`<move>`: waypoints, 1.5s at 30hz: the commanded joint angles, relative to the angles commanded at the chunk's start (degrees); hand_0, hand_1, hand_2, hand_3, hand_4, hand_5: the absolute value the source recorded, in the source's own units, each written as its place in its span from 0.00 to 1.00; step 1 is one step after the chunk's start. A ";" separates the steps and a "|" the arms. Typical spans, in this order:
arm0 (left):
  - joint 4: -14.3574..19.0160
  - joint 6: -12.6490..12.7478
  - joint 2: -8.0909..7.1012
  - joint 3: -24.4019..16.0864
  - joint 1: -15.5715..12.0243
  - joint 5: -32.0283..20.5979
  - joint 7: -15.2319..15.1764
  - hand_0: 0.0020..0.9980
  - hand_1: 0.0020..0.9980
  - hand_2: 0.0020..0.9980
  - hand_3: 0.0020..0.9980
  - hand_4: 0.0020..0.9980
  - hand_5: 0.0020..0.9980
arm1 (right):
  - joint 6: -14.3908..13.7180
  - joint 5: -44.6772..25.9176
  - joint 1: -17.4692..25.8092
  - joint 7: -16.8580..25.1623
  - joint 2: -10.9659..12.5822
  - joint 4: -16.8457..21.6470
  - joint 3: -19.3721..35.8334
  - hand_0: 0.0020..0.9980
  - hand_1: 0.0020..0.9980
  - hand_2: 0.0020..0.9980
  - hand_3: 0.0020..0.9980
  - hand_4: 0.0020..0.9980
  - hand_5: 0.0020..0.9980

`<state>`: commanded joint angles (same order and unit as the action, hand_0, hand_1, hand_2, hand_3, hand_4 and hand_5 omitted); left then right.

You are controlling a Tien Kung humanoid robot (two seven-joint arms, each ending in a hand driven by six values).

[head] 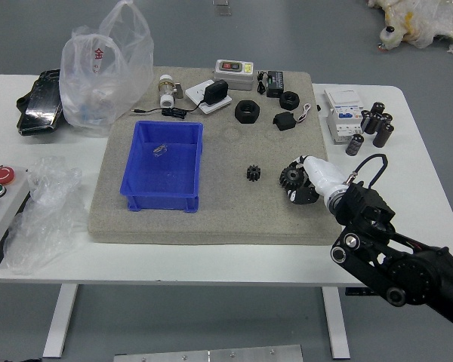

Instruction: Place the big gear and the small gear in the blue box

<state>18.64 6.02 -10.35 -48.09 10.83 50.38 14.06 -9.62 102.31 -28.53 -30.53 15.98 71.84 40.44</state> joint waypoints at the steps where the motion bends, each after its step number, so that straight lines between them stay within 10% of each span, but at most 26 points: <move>1: -0.03 0.02 0.01 0.20 0.00 -0.17 -0.16 0.65 0.61 0.57 0.70 0.67 0.35 | -0.38 -0.97 -0.06 0.80 0.01 0.33 -0.18 0.31 0.50 0.27 0.48 0.43 0.00; 20: 0.17 -0.60 -0.23 -0.28 0.22 0.69 0.81 0.65 0.60 0.57 0.69 0.67 0.34 | -10.24 -8.09 -14.49 12.03 -6.39 -1.64 -11.20 0.32 0.50 0.27 0.50 0.44 0.00; 35: 0.47 -1.09 -0.63 -1.33 0.28 1.66 1.94 0.65 0.60 0.57 0.69 0.66 0.34 | -8.21 -10.38 -21.98 13.87 -10.35 -5.05 -22.96 0.35 0.51 0.28 0.52 0.45 0.00; 36: 0.47 -1.12 -0.65 -1.34 0.31 1.68 1.97 0.65 0.60 0.57 0.69 0.66 0.34 | -8.06 -10.82 -22.05 14.22 -10.40 -5.19 -23.16 0.45 0.60 0.56 0.61 0.51 0.00; 45: 0.53 -1.27 -0.76 -1.58 0.31 2.06 2.22 0.65 0.60 0.57 0.69 0.66 0.34 | -8.30 -12.37 -22.34 15.73 -10.99 -6.90 -23.90 0.48 0.65 0.63 0.65 0.47 0.04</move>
<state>19.17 4.75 -11.11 -49.68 11.15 52.44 16.28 -17.92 89.94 -50.87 -14.80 4.99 64.94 16.54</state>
